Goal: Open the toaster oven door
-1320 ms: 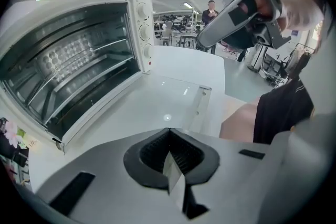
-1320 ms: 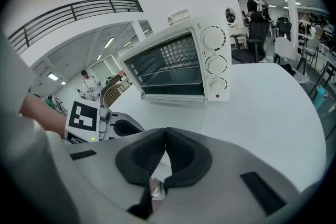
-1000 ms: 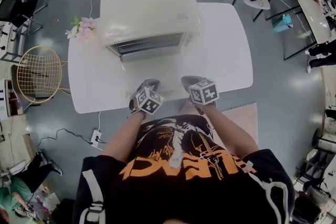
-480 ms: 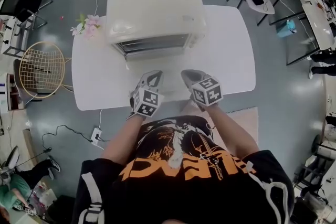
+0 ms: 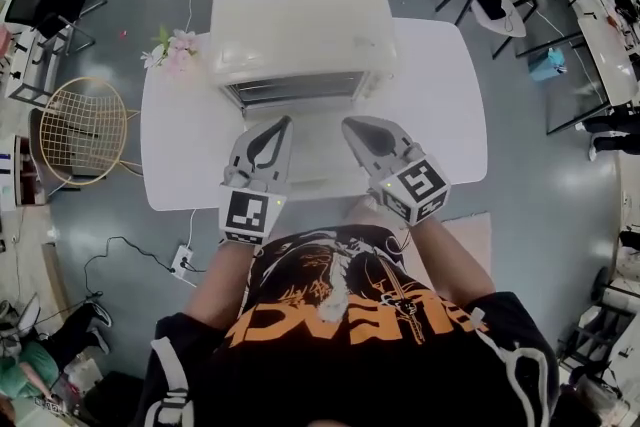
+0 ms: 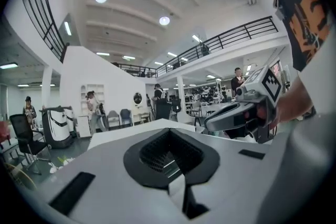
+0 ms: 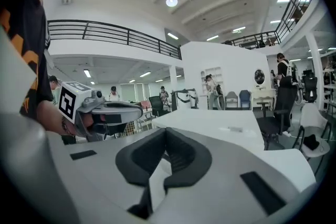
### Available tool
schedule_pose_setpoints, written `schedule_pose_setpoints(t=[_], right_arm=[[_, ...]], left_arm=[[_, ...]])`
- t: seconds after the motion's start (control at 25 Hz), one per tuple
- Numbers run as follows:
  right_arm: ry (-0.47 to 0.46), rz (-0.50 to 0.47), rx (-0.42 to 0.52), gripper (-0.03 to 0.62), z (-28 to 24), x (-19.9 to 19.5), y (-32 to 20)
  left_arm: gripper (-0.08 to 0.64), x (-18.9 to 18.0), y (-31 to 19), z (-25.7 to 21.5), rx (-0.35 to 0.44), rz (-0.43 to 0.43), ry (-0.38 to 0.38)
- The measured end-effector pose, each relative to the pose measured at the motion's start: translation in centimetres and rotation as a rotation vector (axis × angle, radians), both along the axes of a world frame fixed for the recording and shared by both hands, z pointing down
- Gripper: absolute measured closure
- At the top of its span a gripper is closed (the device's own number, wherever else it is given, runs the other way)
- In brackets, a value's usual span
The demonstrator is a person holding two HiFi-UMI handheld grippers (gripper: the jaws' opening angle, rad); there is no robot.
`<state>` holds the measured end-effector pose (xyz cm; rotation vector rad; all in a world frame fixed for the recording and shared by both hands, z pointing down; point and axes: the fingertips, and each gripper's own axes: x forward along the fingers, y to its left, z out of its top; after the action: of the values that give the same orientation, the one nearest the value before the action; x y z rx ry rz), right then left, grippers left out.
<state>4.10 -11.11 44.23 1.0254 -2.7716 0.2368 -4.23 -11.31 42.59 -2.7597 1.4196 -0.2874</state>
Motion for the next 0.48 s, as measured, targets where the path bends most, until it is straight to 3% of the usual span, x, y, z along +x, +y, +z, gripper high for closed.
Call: schedule_pose_setpoints(t=[0.2,0.48], right_arm=[[-0.059,-0.032,0.108,0.578,-5.3,-0.8,0.5],[-0.099,-0.044,0.197,0.578,-9.2,-1.9,0.7]], left_arm=[[0.540,-0.7,0.6,-5.5,0.099,-0.012,0.072],[0.540,-2.1,1.6,-8.5,0.115,-0.032,0.140]])
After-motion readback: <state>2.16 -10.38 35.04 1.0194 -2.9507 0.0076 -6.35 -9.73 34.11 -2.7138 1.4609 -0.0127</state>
